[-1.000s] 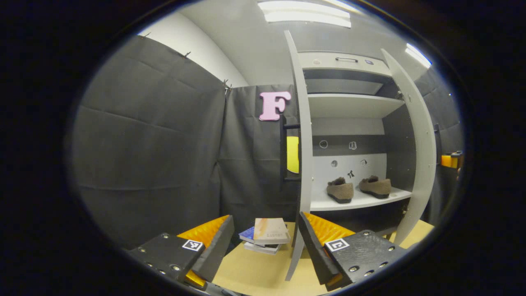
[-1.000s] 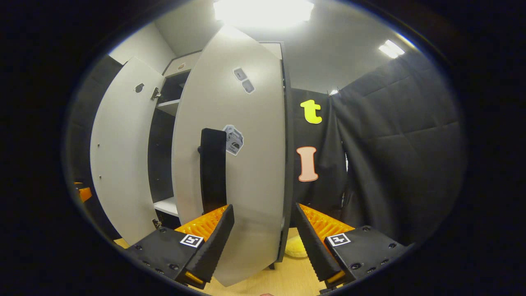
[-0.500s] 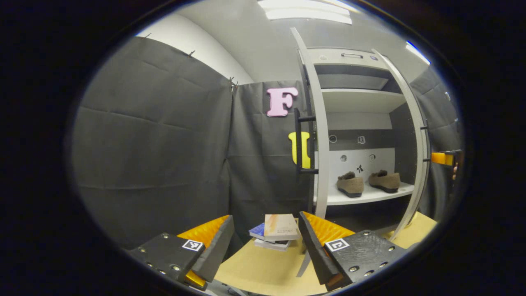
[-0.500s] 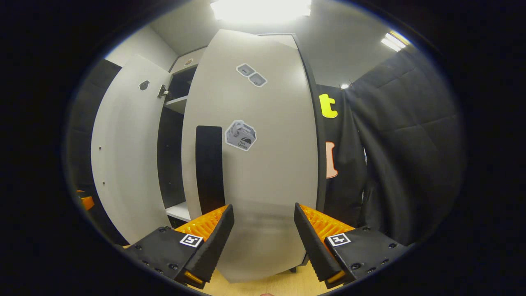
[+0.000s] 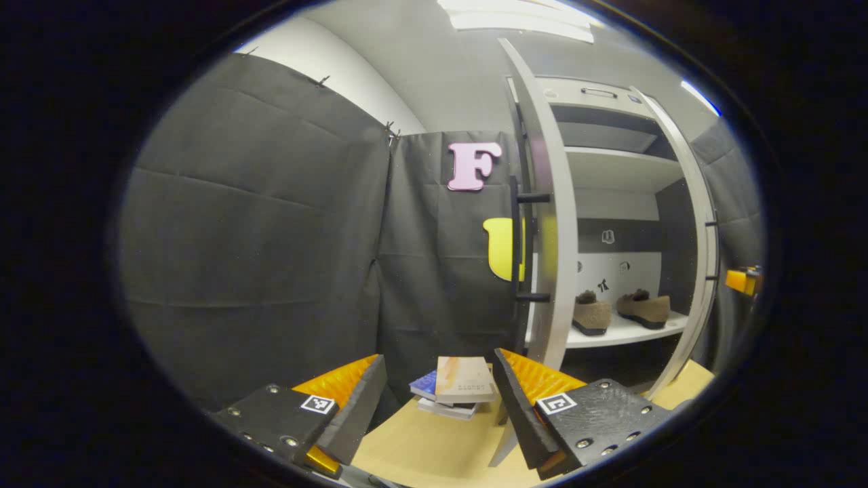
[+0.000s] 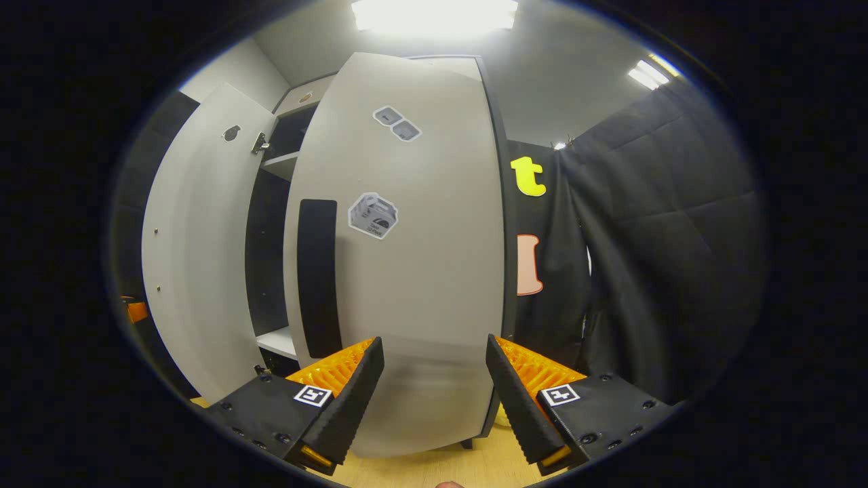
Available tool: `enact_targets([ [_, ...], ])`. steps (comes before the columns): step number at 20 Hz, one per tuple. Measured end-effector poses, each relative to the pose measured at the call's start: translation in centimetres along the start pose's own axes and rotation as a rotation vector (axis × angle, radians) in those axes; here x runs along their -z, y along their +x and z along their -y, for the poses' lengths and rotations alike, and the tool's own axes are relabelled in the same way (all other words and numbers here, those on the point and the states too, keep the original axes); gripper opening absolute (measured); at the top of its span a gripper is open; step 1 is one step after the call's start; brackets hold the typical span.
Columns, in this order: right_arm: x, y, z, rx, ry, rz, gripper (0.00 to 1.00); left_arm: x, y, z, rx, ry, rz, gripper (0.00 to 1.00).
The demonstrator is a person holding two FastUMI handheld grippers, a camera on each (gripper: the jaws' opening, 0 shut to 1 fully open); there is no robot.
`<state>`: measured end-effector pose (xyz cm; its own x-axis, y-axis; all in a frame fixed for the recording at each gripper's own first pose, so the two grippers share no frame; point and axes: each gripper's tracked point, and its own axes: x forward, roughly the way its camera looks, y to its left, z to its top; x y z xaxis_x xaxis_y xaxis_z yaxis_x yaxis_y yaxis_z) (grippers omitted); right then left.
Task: Grab one shoe with the right hand and put it into the shoe cabinet, grab the other shoe with the left hand and put it into the shoe cabinet; then close the right door with the right hand and the left door with the left hand.
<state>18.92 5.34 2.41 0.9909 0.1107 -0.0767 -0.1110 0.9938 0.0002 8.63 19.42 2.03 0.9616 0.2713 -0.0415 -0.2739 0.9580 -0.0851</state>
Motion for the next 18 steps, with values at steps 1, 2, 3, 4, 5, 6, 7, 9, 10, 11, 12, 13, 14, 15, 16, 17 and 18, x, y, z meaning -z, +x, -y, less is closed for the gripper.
enact_targets([
  [1,0.5,-0.3,1.0,0.018,0.003,-0.01,0.93,-0.5,0.6,-0.2,-0.002,-0.008,0.01,0.94],
  [2,1.1,-0.6,1.9,0.036,0.011,-0.022,0.96,-1.2,1.6,-0.4,-0.005,-0.016,0.021,0.94],
  [3,1.6,-0.9,2.8,0.055,0.018,-0.033,0.96,-1.9,2.8,-0.6,-0.007,-0.02,0.029,0.91],
  [4,2.2,-1.1,3.7,0.075,0.025,-0.047,0.96,-2.5,3.8,-0.9,-0.008,-0.021,0.035,0.94],
  [5,2.7,-1.4,4.5,0.09,0.032,-0.06,0.96,-2.8,4.8,-1.0,-0.009,-0.02,0.041,0.94],
  [6,3.2,-1.6,5.2,0.104,0.038,-0.071,0.96,-3.4,5.6,-1.0,-0.009,-0.019,0.048,0.94],
  [7,3.5,-2.0,5.8,0.118,0.04,-0.079,0.95,-3.6,6.3,-0.7,-0.008,-0.022,0.052,0.94],
  [9,4.3,-2.5,6.9,0.14,0.034,-0.097,0.92,-3.9,7.2,-0.7,-0.018,-0.023,0.063,0.91],
  [10,4.7,-2.8,7.4,0.149,0.027,-0.107,0.95,-4.1,7.2,-0.8,-0.021,-0.018,0.066,0.91],
  [11,5.0,-3.1,7.9,0.156,0.02,-0.117,0.95,-4.1,7.0,-0.6,-0.02,-0.021,0.071,0.92],
  [12,5.3,-3.4,8.2,0.162,0.011,-0.124,0.95,-4.0,7.0,-0.5,-0.019,-0.031,0.072,0.94],
  [13,5.5,-3.7,8.6,0.168,0.002,-0.129,0.95,-3.9,6.9,-0.5,-0.012,-0.042,0.071,0.91],
  [14,5.8,-3.8,8.9,0.173,-0.003,-0.135,0.95,-3.9,6.9,-0.3,-0.009,-0.047,0.067,0.94],
  [15,6.1,-3.9,9.1,0.175,-0.004,-0.143,0.95,-3.8,6.8,-0.4,-0.01,-0.047,0.064,0.94],
  [16,6.4,-4.1,9.2,0.174,0.0,-0.15,0.95,-3.8,6.8,-0.4,-0.012,-0.033,0.063,0.94],
  [17,6.5,-4.1,9.2,0.173,0.005,-0.154,0.95,-3.9,6.7,-0.3,-0.015,-0.014,0.066,0.91],
  [18,6.7,-4.0,9.2,0.172,0.008,-0.158,0.95,-4.0,6.6,-0.1,-0.013,0.007,0.067,0.92],
])
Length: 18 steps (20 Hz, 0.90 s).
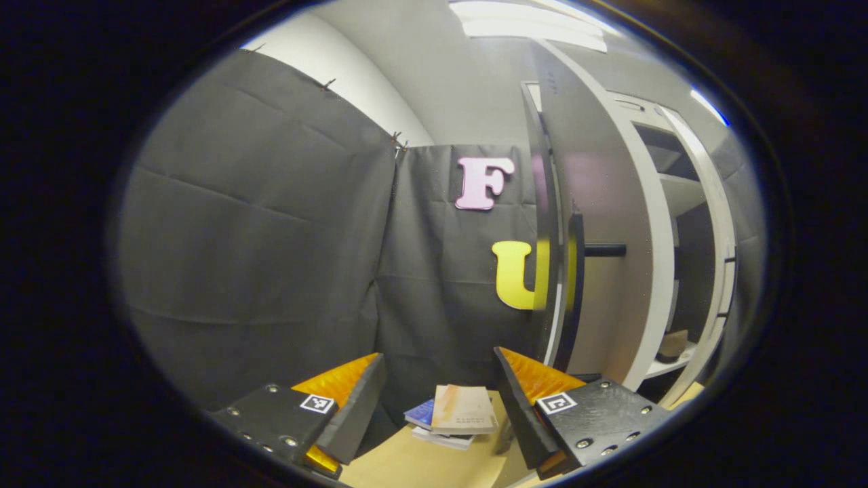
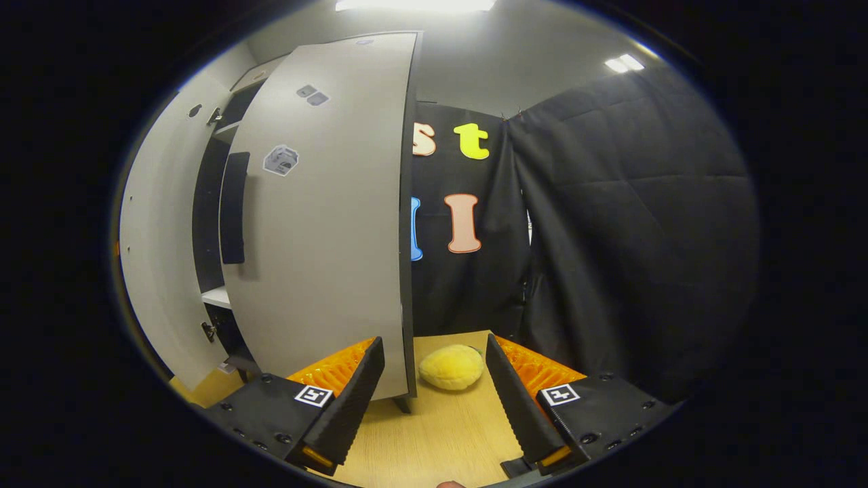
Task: Grab one shoe with the right hand and put it into the shoe cabinet, grab the other shoe with the left hand and put it into the shoe cabinet; then close the right door with the right hand and the left door with the left hand.
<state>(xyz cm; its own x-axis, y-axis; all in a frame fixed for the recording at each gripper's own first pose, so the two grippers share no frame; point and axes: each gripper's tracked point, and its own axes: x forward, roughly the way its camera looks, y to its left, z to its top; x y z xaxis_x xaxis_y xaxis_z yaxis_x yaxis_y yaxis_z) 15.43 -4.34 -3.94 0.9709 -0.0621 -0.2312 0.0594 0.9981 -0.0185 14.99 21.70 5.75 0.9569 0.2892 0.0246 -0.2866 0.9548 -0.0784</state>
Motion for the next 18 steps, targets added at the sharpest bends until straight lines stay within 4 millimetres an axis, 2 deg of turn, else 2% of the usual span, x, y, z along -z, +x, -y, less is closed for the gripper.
enact_targets([
  [2,0.3,0.1,-0.3,-0.006,0.001,-0.003,0.95,-0.3,-0.4,1.1,0.028,0.024,0.002,0.94],
  [3,0.3,0.0,-0.5,-0.011,0.001,-0.004,0.92,-0.4,-0.9,2.2,0.047,0.024,0.002,0.94],
  [5,0.5,-0.2,-1.0,-0.027,0.005,-0.006,0.96,-0.1,-1.3,4.1,0.081,0.015,0.001,0.91],
  [6,0.5,-0.4,-1.3,-0.035,0.007,-0.003,0.96,-0.2,-1.4,4.8,0.099,0.011,0.001,0.94],
  [8,0.5,-0.6,-1.7,-0.043,0.002,-0.001,0.96,-0.4,-1.7,6.2,0.137,0.003,0.001,0.94],
  [14,1.1,-1.3,-1.7,-0.042,0.012,-0.014,0.96,-0.2,-2.1,10.2,0.213,-0.02,-0.004,0.9],
  [15,1.1,-1.4,-1.7,-0.038,0.014,-0.014,0.96,-0.3,-2.2,11.1,0.223,-0.019,-0.004,0.94],
  [17,1.2,-1.6,-1.3,-0.027,0.015,-0.014,0.95,-0.4,-2.3,12.8,0.251,-0.017,-0.001,0.91],
  [18,1.2,-1.8,-1.1,-0.024,0.016,-0.015,0.95,-0.5,-2.2,13.7,0.266,-0.016,0.001,0.94],
])
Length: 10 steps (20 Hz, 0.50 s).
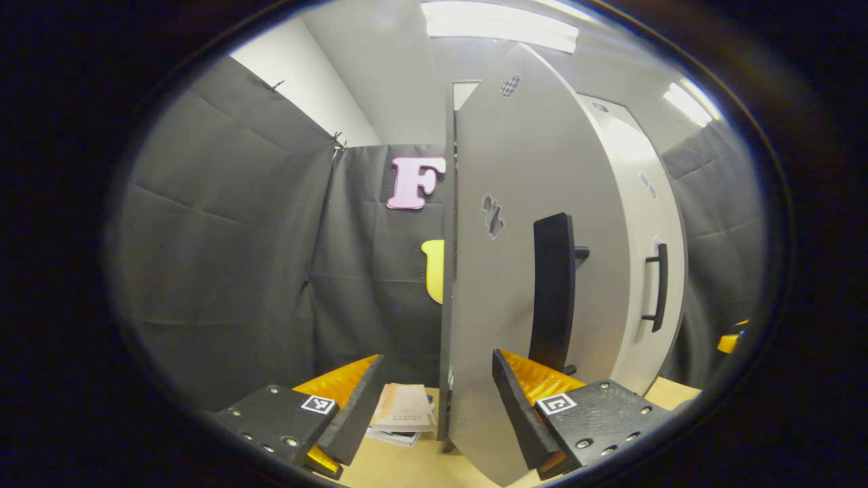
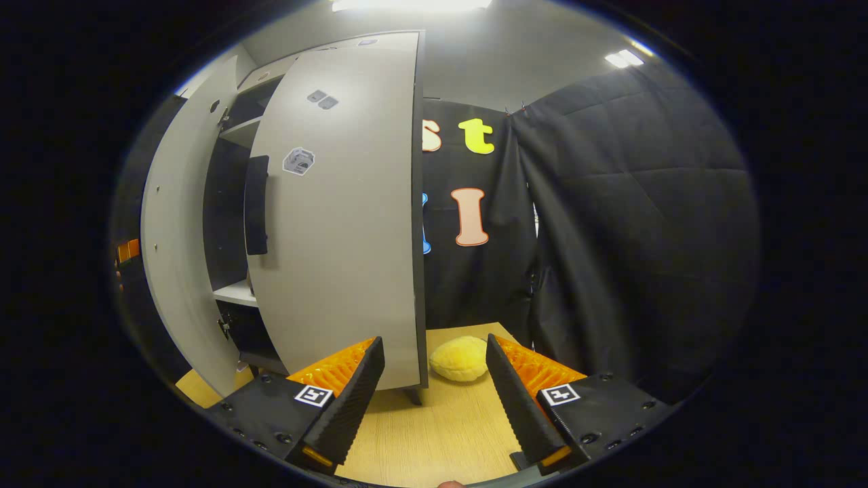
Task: Grab one shoe with the right hand and put it into the shoe cabinet, grab the other shoe with the left hand and put it into the shoe cabinet; then close the right door with the right hand and the left door with the left hand.
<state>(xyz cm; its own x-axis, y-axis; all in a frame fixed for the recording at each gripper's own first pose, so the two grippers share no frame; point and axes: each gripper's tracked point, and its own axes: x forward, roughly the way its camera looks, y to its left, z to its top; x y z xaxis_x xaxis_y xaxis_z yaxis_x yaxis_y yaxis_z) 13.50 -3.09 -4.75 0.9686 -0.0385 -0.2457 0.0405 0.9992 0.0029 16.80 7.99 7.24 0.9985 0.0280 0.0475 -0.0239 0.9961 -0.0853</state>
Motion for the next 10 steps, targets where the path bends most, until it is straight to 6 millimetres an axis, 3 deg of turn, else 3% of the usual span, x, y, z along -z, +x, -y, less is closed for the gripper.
enact_targets([
  [7,0.7,-1.2,1.3,0.033,0.007,-0.008,0.92,0.8,3.3,6.7,0.093,-0.001,-0.007,0.94],
  [10,1.2,-1.6,1.4,0.039,0.008,-0.017,0.95,1.0,4.4,8.6,0.105,-0.01,-0.014,0.94],
])
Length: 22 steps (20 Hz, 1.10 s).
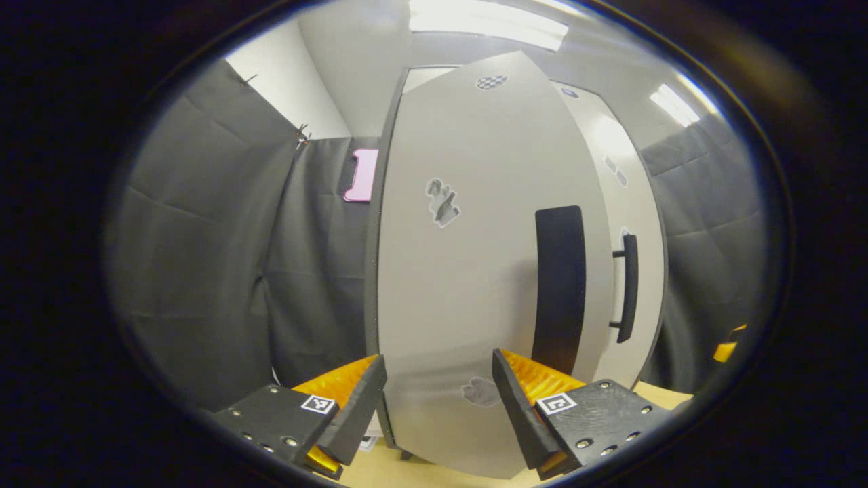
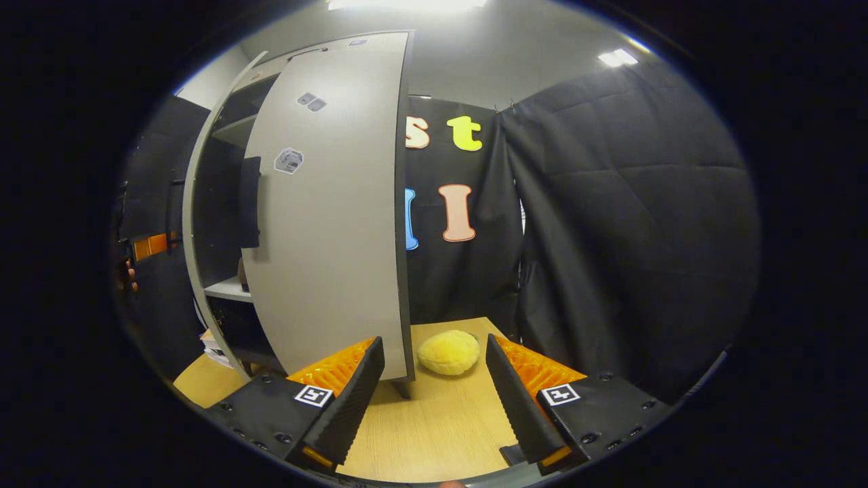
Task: Grab one shoe with the right hand and put it into the shoe cabinet, grab the other shoe with the left hand and put it into the shoe cabinet; then close the right door with the right hand and the left door with the left hand.
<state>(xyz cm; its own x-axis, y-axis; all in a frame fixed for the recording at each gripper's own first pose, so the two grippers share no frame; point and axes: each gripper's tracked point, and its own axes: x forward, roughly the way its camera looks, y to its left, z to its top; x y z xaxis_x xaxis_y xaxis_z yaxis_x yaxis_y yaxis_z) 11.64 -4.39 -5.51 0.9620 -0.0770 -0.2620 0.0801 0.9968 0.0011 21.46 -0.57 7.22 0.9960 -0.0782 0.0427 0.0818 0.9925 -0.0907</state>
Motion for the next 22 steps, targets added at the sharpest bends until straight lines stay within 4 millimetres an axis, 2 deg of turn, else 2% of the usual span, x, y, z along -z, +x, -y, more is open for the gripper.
enact_targets([
  [4,0.0,-0.2,-0.3,0.0,-0.002,0.007,0.95,-0.1,0.2,0.7,0.008,0.014,0.007,0.94],
  [6,-0.2,-0.2,-0.7,-0.009,0.001,0.011,0.93,0.0,-0.2,0.6,0.015,0.0,0.002,0.91],
  [7,-0.4,-0.3,-0.9,-0.013,0.005,0.019,0.96,0.2,-0.5,0.5,0.018,-0.008,-0.009,0.94],
  [8,-0.8,-0.4,-1.0,-0.018,0.008,0.03,0.96,0.4,-0.9,0.3,0.014,-0.016,-0.014,0.91],
  [9,-1.2,-0.5,-1.0,-0.024,0.009,0.043,0.96,0.5,-1.3,-0.1,0.011,-0.021,-0.018,0.92],
  [11,-2.2,-0.7,-1.2,-0.037,0.007,0.069,0.96,0.5,-2.6,-0.8,0.0,-0.018,-0.025,0.94],
  [12,-2.5,-0.9,-1.2,-0.045,0.005,0.081,0.96,0.6,-3.4,-1.4,-0.006,-0.013,-0.029,0.91],
  [15,-3.6,-1.5,-1.3,-0.065,0.001,0.108,0.95,0.8,-5.9,-2.9,-0.03,0.006,-0.045,0.94],
  [18,-3.9,-2.5,-1.7,-0.085,-0.009,0.13,0.95,0.6,-8.7,-4.3,-0.053,0.02,-0.047,0.94],
  [19,-4.1,-2.9,-1.8,-0.09,-0.012,0.138,0.92,0.5,-9.8,-4.7,-0.059,0.023,-0.046,0.94],
  [21,-4.4,-3.5,-2.1,-0.105,-0.015,0.151,0.95,0.5,-11.4,-5.5,-0.075,0.033,-0.047,0.94],
  [22,-4.6,-3.8,-2.2,-0.112,-0.015,0.157,0.92,0.5,-12.3,-5.8,-0.082,0.039,-0.047,0.94],
])
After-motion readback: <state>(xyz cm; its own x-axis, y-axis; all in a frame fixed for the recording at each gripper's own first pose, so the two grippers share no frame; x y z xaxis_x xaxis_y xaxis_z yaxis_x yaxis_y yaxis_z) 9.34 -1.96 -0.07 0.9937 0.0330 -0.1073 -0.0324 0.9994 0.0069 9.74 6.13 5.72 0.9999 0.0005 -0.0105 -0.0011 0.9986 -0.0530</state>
